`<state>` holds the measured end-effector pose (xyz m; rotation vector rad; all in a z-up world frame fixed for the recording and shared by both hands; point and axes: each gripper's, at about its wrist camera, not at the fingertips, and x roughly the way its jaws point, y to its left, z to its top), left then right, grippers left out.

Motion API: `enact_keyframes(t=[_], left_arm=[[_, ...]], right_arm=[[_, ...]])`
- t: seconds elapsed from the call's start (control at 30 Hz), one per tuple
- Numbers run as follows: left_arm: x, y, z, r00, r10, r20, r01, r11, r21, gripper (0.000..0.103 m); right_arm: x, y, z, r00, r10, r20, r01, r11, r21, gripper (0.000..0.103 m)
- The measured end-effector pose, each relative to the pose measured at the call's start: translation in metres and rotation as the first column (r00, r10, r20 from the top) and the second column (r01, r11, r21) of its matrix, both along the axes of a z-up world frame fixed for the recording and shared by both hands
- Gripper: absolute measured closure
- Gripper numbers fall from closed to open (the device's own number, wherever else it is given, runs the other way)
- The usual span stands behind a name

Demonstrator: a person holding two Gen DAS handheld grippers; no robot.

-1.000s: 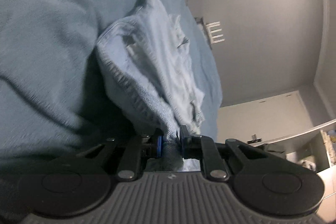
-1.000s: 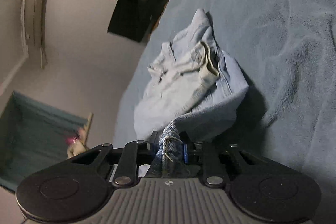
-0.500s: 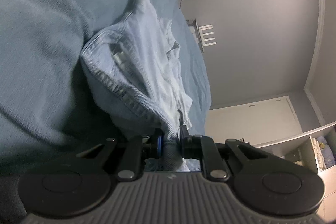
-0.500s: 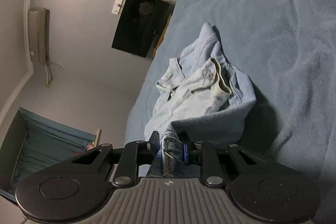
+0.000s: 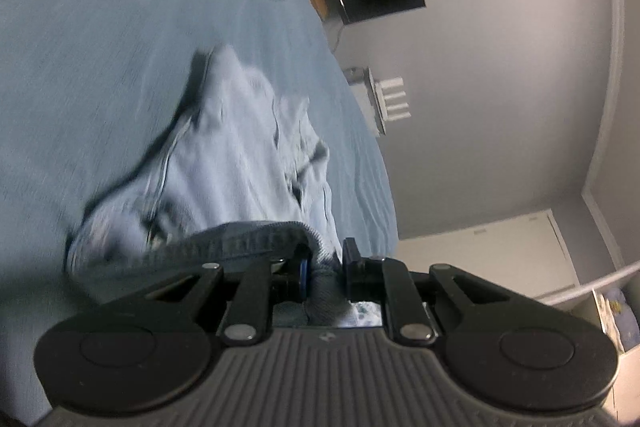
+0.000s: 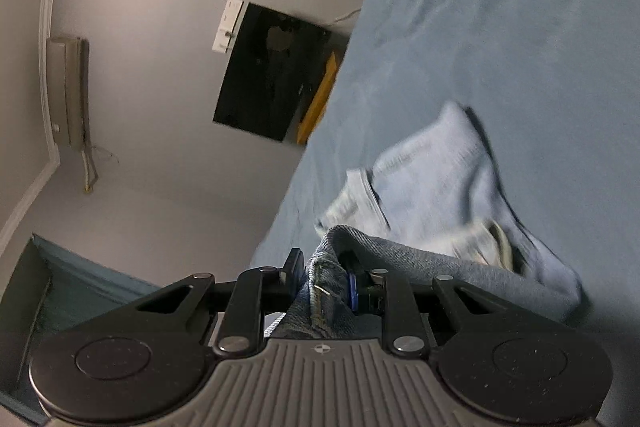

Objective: Fold large clothes
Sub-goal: 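Lift the hem with both tools and fold it toward the collar, then open both tools and lift them away from the folded jacket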

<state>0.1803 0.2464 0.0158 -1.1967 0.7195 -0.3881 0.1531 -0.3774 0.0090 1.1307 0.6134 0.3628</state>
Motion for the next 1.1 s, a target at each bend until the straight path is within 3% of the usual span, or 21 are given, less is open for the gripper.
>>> enact_keyframes(t=[0.23,0.47,0.53,0.67,0.7,0.73,0.77,0.8,0.83,0.87,0.9,0.97,1.0,1.07,1.1], left_arm=[[0.085,0.005,0.007,0.996,0.082,-0.023,-0.08,0.993,0.084,0.092],[0.147,0.004,-0.016,0.98,0.17,-0.099,-0.152,0.974,0.168,0.092],[0.157,0.006,-0.028,0.972,0.188,-0.139,-0.164,0.973,0.165,0.091],[0.164,0.014,-0.045,0.963,0.205,-0.176,-0.19,0.977,0.1,0.08],[0.164,0.017,-0.047,0.963,0.204,-0.178,-0.192,0.978,0.081,0.079],[0.164,0.02,-0.048,0.964,0.197,-0.177,-0.188,0.98,0.064,0.075],[0.161,0.021,-0.048,0.966,0.198,-0.165,-0.188,0.98,0.069,0.064],[0.155,0.024,-0.043,0.962,0.242,-0.13,-0.228,0.967,0.114,0.057],[0.147,0.029,-0.036,0.946,0.311,-0.09,-0.294,0.942,0.161,0.039],[0.14,0.033,-0.032,0.931,0.361,-0.058,-0.346,0.922,0.175,0.027],[0.135,0.037,-0.029,0.925,0.381,-0.015,-0.373,0.912,0.172,0.027],[0.134,0.037,-0.021,0.947,0.321,0.013,-0.315,0.921,0.227,0.027],[0.133,0.031,-0.016,0.956,0.292,0.02,-0.284,0.911,0.3,0.027],[0.127,0.014,-0.007,0.968,0.24,0.074,-0.248,0.863,0.441,0.027],[0.127,0.0,-0.003,0.977,0.19,0.095,-0.212,0.826,0.523,0.027]], right_arm=[[0.096,0.017,0.005,0.995,-0.1,-0.017,0.098,0.991,-0.093,0.08],[0.166,0.036,-0.037,0.968,-0.238,-0.082,0.226,0.965,-0.129,0.078],[0.176,0.043,-0.053,0.961,-0.262,-0.084,0.251,0.959,-0.129,0.072],[0.178,0.038,-0.068,0.942,-0.334,-0.029,0.33,0.939,-0.092,0.037],[0.178,0.035,-0.07,0.94,-0.342,-0.019,0.339,0.937,-0.081,0.034],[0.179,0.032,-0.072,0.944,-0.329,-0.005,0.328,0.942,-0.076,0.034],[0.181,0.031,-0.071,0.95,-0.312,0.004,0.311,0.946,-0.094,0.035],[0.181,0.032,-0.07,0.957,-0.291,0.016,0.291,0.948,-0.132,0.035],[0.181,0.035,-0.067,0.964,-0.264,0.035,0.266,0.946,-0.185,0.035],[0.181,0.04,-0.064,0.973,-0.225,0.059,0.233,0.94,-0.25,0.035],[0.18,0.045,-0.06,0.979,-0.187,0.077,0.201,0.932,-0.301,0.036],[0.179,0.063,-0.053,0.99,-0.08,0.112,0.122,0.888,-0.444,0.039],[0.177,0.074,-0.051,0.991,-0.024,0.129,0.09,0.839,-0.537,0.041],[0.174,0.105,-0.048,0.984,0.082,0.158,0.06,0.684,-0.727,0.043],[0.172,0.119,-0.049,0.978,0.13,0.166,0.054,0.605,-0.795,0.046]])
